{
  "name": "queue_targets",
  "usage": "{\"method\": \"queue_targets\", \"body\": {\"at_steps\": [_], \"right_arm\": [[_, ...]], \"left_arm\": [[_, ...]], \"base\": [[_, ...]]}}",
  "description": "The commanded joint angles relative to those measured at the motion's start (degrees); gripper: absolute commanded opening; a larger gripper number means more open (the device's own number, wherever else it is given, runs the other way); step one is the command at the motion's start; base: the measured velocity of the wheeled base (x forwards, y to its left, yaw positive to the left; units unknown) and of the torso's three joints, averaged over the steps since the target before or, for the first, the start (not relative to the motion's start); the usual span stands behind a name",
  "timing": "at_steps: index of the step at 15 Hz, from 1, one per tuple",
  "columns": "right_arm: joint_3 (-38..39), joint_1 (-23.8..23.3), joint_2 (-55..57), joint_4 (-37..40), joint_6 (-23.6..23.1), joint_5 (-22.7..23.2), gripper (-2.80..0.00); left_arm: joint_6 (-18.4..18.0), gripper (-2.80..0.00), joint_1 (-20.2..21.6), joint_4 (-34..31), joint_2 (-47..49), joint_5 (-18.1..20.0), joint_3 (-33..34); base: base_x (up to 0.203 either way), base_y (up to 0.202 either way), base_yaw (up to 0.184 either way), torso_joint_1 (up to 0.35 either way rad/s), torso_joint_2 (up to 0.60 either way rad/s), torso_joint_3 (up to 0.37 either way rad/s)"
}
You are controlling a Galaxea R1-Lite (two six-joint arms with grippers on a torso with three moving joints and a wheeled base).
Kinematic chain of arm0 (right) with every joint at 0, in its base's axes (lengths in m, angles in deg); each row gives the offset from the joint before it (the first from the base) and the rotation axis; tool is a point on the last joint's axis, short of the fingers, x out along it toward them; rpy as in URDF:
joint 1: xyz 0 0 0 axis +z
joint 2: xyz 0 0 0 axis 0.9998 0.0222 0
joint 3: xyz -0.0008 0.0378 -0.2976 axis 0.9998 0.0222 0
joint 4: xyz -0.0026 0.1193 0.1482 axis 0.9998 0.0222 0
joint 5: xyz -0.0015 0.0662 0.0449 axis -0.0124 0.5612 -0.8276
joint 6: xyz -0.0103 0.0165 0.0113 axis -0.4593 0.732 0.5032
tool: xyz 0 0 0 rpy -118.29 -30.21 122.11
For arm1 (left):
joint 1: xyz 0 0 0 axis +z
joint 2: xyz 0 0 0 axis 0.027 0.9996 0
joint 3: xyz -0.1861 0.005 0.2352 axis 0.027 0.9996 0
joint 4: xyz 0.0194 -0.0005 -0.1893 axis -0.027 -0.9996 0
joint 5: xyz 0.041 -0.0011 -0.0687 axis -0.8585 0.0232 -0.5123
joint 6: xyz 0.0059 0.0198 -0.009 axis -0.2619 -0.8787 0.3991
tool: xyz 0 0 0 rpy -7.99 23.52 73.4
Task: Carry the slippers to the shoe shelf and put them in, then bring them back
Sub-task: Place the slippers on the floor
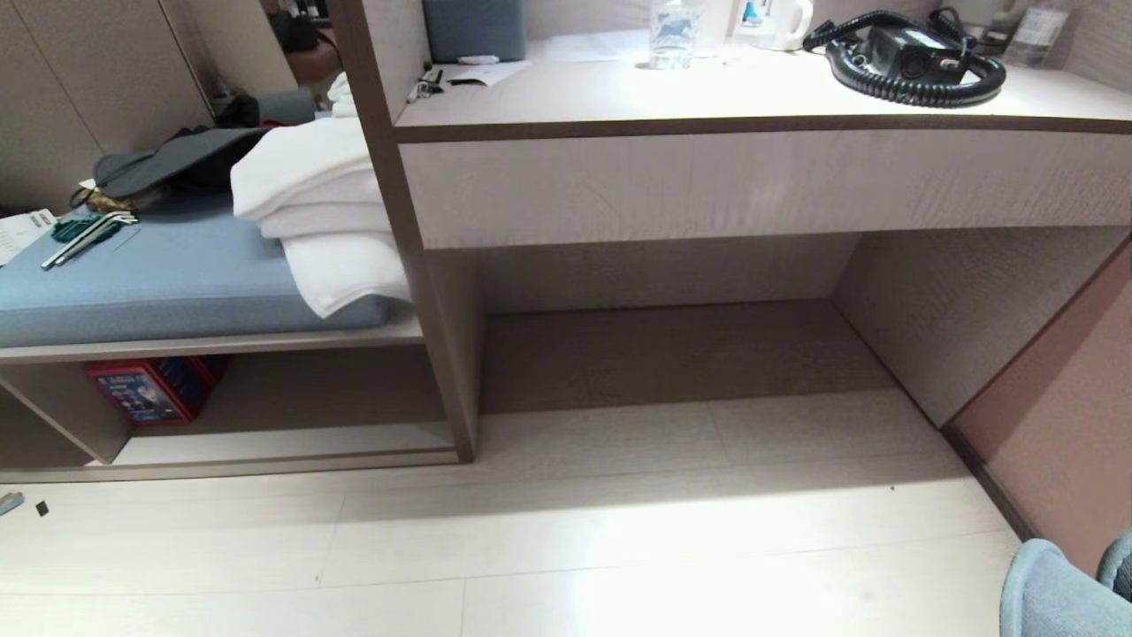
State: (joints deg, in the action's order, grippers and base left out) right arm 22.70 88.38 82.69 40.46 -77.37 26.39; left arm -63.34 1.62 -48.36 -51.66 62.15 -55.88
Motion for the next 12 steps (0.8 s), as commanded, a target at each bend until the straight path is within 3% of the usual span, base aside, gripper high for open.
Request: {"method": "queue_targets", "body": {"at_steps": [1,9,12], "right_arm": [[0.08,0.0,-0.01,0.09,1.59,0.0,-2.8],[0.08,0.0,-0.01,0.1,2.88,-0.11,-2.8],[0.0,0.0,-0.01,0.1,4.44,-2.47,-2.8]], "left_arm": [[0.02,-2.8,0.01,0.02,0.02,-0.02,0.0],[0.02,-2.8,0.01,0.02,0.02,0.07,0.0],[0.07,-2.8,0.01,0.02,0.02,0.03,0.0]], "base": [[0.0,0.0,0.0,0.005,0.0,-0.199],[0.0,0.0,0.0,0.004,0.0,-0.198],[0.0,0.0,0.0,0.003,0.0,-0.194]]}}
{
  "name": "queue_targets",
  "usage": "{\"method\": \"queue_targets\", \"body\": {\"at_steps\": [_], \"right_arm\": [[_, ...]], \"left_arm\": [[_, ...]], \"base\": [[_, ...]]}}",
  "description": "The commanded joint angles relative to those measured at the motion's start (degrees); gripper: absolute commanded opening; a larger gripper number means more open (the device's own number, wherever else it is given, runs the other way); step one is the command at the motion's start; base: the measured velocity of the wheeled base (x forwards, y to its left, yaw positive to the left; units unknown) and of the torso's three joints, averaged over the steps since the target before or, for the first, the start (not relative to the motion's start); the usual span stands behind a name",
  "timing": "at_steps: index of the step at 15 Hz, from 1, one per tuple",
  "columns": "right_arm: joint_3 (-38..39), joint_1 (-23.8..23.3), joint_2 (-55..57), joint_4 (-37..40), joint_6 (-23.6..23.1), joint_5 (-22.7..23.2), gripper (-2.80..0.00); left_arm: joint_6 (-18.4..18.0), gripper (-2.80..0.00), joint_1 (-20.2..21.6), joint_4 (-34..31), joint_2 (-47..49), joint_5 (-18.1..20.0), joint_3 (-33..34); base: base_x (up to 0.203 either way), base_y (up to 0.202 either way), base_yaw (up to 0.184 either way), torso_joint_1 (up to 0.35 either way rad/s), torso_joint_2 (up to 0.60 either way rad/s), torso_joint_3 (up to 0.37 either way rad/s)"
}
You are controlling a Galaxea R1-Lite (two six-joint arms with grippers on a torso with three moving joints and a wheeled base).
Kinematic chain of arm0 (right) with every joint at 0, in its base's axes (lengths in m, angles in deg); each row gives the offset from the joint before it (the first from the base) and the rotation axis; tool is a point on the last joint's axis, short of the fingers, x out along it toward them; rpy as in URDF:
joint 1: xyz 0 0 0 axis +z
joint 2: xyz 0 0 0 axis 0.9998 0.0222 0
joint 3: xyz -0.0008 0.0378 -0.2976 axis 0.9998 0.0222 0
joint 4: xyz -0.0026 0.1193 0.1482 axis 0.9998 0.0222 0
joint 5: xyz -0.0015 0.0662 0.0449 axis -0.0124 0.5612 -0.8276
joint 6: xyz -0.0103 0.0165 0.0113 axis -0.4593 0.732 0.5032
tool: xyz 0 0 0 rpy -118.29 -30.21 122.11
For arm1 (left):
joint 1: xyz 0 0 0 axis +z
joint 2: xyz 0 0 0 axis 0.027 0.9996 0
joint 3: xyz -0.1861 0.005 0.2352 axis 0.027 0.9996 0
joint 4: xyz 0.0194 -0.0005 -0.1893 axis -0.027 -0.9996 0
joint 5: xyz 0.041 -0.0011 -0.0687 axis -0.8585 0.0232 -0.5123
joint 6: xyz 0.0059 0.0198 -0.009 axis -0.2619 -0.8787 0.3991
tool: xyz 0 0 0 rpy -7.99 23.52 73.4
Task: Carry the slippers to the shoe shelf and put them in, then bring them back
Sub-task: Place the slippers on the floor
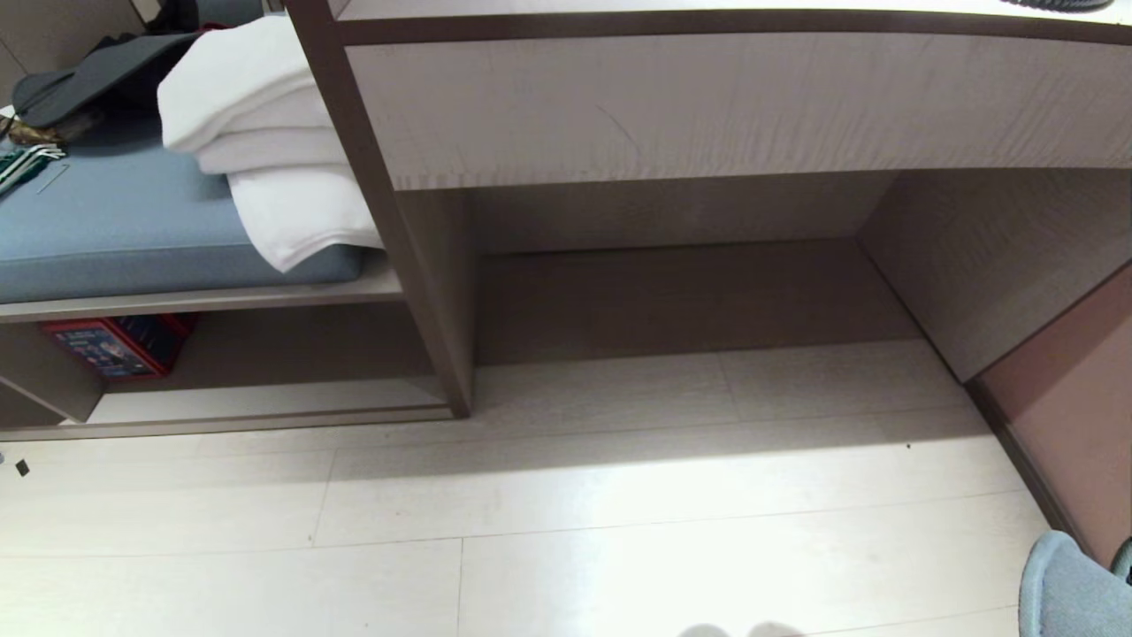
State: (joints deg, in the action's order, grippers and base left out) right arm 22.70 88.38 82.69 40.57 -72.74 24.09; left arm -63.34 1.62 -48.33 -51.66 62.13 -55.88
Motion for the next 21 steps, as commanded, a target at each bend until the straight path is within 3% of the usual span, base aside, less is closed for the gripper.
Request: {"method": "queue_targets", "body": {"at_steps": [1,21], "right_arm": [[0.09,0.0,-0.01,-0.09,0.63,-0.34,-2.8],[0.0,0.0,-0.01,-0.09,-1.12,0.8,-2.8]], "left_arm": [[0.1,-2.8,0.01,0.0,0.02,0.09,0.0],[0.11,-2.8,0.01,-0.09,0.02,0.01,0.0]], "base": [[0.0,0.0,0.0,0.002,0.0,-0.199],[0.0,0.0,0.0,0.003,0.0,-0.198]]}}
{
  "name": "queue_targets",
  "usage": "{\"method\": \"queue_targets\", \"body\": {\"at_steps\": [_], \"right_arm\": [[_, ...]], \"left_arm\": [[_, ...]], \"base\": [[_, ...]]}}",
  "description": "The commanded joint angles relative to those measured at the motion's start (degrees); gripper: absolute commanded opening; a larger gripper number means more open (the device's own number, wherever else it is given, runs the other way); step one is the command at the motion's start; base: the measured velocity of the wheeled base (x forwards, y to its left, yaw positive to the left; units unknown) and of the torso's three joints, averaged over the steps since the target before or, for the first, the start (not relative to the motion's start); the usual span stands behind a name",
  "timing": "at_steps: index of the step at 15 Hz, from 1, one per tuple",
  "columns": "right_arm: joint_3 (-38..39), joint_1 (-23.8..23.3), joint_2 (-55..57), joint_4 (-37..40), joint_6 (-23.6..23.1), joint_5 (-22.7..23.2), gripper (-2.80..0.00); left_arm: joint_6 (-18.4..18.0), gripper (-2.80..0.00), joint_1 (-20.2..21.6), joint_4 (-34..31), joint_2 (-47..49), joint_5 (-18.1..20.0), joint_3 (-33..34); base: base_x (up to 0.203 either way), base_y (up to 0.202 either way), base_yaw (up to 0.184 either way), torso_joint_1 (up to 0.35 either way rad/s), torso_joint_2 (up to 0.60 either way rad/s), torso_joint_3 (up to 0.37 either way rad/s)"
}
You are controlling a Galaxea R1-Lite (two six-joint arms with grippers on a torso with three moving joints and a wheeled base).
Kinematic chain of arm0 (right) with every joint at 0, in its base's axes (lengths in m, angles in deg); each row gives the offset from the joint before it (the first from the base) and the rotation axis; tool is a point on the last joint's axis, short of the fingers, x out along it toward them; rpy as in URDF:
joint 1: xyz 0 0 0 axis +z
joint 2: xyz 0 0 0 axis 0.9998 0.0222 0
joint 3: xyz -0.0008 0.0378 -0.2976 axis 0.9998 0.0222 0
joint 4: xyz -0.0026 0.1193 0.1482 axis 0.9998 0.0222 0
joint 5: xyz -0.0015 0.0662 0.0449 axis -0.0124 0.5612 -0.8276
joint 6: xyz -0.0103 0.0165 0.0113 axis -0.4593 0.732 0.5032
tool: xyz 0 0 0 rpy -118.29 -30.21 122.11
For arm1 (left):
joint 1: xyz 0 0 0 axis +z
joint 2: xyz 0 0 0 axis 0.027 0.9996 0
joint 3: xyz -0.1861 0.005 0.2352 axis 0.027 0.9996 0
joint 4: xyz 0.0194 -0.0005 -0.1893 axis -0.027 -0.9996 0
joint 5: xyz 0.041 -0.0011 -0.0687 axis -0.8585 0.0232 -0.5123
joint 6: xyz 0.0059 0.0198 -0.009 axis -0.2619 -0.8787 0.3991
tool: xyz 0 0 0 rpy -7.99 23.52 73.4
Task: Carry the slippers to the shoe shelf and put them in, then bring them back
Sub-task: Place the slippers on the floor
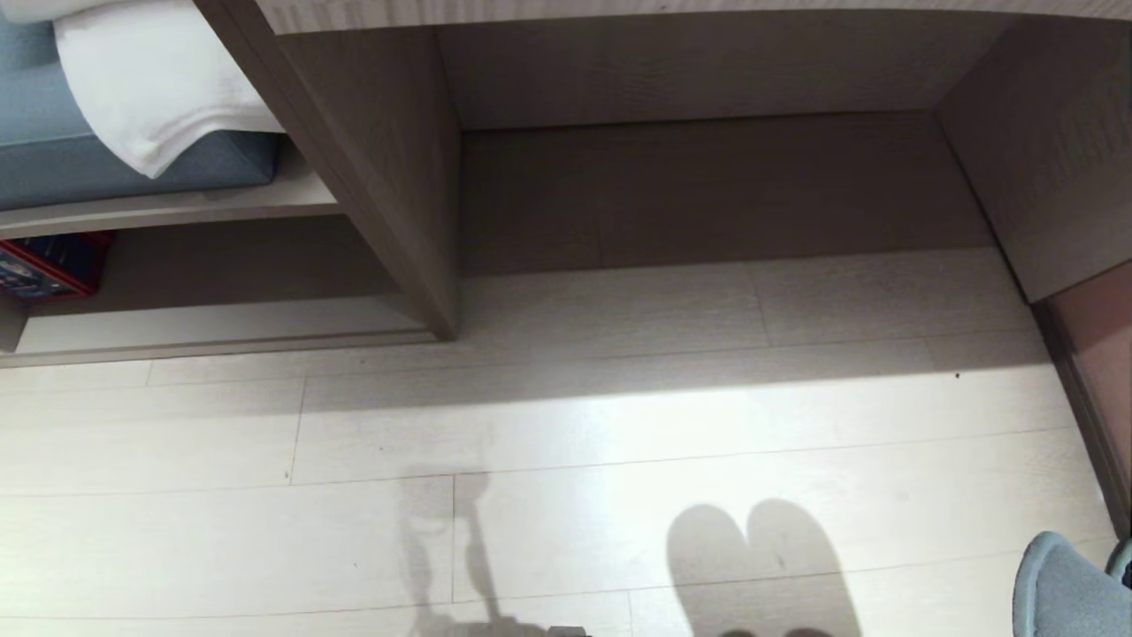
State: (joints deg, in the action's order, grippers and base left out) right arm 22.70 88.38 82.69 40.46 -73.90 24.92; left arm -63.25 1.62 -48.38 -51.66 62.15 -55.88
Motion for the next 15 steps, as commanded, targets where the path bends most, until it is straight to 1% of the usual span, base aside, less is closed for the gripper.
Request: {"method": "queue_targets", "body": {"at_steps": [1,15], "right_arm": [[0.0,0.0,-0.01,0.01,0.04,-0.03,-2.8],[0.0,0.0,-0.01,0.01,0.12,-0.03,-2.8]], "left_arm": [[0.02,-2.8,0.01,0.05,0.02,-0.02,0.0],[0.02,-2.8,0.01,-0.03,0.02,-0.02,0.0]], "base": [[0.0,0.0,0.0,0.005,0.0,-0.193],[0.0,0.0,0.0,0.002,0.0,-0.197]]}}
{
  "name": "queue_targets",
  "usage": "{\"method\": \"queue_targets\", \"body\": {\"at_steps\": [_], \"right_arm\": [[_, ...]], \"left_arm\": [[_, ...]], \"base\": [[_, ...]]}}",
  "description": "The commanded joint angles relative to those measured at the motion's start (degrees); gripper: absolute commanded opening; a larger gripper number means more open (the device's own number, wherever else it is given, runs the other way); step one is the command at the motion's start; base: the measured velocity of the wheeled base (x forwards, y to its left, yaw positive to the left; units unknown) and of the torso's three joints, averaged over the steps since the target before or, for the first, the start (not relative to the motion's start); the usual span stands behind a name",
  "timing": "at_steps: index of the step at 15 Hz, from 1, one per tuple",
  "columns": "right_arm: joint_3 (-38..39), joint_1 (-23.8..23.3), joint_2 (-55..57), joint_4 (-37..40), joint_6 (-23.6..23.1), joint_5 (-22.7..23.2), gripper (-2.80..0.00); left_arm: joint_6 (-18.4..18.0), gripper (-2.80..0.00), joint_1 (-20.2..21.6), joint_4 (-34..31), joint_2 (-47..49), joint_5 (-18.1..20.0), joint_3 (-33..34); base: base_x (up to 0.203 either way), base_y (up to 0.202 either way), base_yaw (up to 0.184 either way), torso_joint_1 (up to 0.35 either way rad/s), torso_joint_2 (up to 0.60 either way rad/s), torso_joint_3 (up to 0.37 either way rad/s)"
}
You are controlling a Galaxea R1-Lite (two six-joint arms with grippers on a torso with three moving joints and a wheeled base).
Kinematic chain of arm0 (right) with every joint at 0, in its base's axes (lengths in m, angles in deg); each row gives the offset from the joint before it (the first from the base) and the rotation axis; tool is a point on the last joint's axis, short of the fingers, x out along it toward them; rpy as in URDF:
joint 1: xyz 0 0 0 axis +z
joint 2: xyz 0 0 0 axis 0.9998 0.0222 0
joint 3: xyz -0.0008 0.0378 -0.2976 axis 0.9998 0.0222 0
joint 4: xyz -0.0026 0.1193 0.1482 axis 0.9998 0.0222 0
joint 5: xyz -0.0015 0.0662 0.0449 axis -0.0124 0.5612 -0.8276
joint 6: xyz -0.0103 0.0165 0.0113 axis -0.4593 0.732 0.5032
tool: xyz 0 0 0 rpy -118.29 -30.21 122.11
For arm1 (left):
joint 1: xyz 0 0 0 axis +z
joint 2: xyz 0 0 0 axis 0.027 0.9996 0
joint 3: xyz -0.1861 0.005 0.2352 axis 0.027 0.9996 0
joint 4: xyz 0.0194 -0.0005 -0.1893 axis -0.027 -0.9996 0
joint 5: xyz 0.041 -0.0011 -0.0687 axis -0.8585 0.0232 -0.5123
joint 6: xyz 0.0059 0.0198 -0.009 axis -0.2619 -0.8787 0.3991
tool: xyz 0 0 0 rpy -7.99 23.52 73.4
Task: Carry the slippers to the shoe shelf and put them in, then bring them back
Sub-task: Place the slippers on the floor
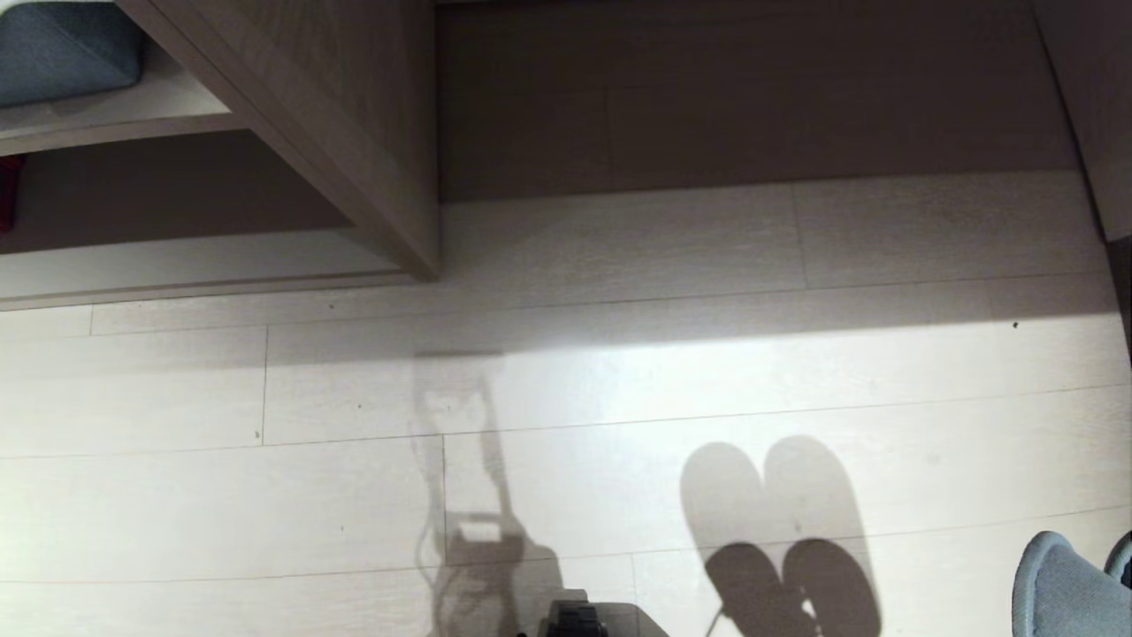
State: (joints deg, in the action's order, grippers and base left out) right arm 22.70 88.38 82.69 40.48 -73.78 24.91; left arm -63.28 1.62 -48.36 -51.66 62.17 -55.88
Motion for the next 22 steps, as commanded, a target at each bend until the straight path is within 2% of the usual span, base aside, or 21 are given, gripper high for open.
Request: {"method": "queue_targets", "body": {"at_steps": [1,18,20,22], "right_arm": [[0.07,0.0,-0.01,-0.01,0.01,-0.02,-2.8],[-0.93,0.0,0.01,0.61,0.06,-0.28,-2.8],[-4.82,0.0,3.28,1.36,0.11,0.08,-2.8],[-9.56,0.0,13.22,-0.24,0.17,0.36,-2.8]], "left_arm": [[0.05,-2.8,0.01,0.02,0.02,-0.04,0.0],[0.14,-2.8,0.01,-0.06,0.02,-0.04,0.0],[0.14,-2.8,0.01,-0.05,0.02,-0.04,0.0],[0.14,-2.8,0.01,-0.06,0.02,-0.04,0.0]], "base": [[0.0,0.0,0.0,0.01,0.0,-0.196],[0.0,0.0,0.0,0.001,0.0,-0.194],[0.0,0.0,0.0,-0.004,0.0,-0.066],[0.0,0.0,0.0,0.003,0.0,-0.021]]}}
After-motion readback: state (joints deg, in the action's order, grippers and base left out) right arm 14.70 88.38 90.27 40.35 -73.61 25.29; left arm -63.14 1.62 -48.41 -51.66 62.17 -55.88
